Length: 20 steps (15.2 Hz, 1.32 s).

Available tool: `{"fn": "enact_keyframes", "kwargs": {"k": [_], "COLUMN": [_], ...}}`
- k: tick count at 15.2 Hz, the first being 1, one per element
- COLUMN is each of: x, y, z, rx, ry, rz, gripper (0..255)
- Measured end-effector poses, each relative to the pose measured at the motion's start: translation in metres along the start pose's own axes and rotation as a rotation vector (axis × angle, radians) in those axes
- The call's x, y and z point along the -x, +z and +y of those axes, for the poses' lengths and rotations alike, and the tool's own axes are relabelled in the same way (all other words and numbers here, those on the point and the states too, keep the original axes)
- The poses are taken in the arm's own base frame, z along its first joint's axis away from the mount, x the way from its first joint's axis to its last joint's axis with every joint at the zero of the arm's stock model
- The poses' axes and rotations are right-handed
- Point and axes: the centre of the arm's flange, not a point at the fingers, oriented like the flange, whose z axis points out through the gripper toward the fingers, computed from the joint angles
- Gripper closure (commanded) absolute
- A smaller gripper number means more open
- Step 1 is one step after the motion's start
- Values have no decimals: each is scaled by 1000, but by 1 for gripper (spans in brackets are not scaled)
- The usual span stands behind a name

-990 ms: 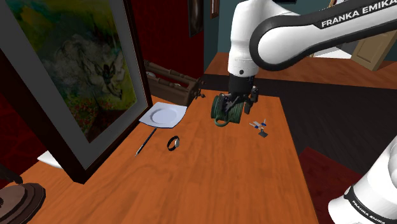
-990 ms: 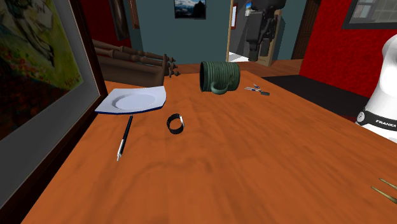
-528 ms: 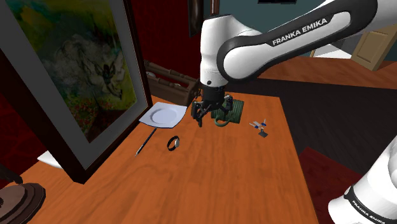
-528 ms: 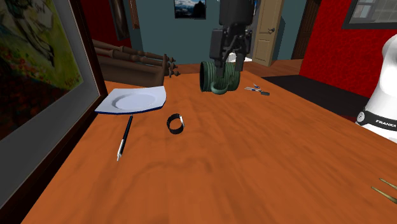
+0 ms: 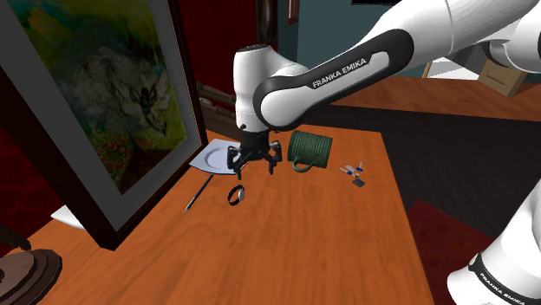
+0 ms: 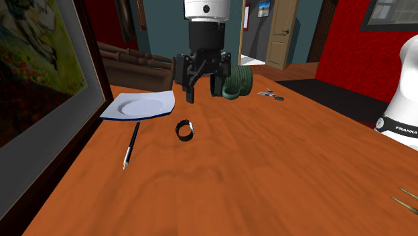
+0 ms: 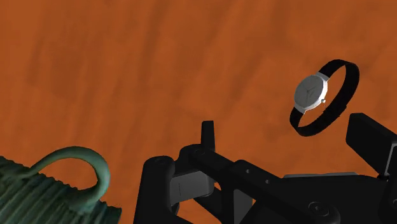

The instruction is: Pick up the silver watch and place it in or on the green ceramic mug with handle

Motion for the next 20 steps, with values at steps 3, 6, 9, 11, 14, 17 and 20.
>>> {"fn": "enact_keyframes", "kwargs": {"k": [3, 6, 9, 11, 14, 17, 20], "x": [-18, -24, -25, -24, -24, -24, -24], "y": [12, 26, 42, 52, 56, 56, 56], "z": [-26, -33, -35, -34, -35, -35, -35], "rx": [-6, -7, -8, -8, -8, -8, -8], "ry": [35, 44, 45, 45, 45, 45, 45], "rz": [2, 3, 3, 4, 3, 4, 4], "gripper": [0, 0, 0, 0, 0, 0, 255]}}
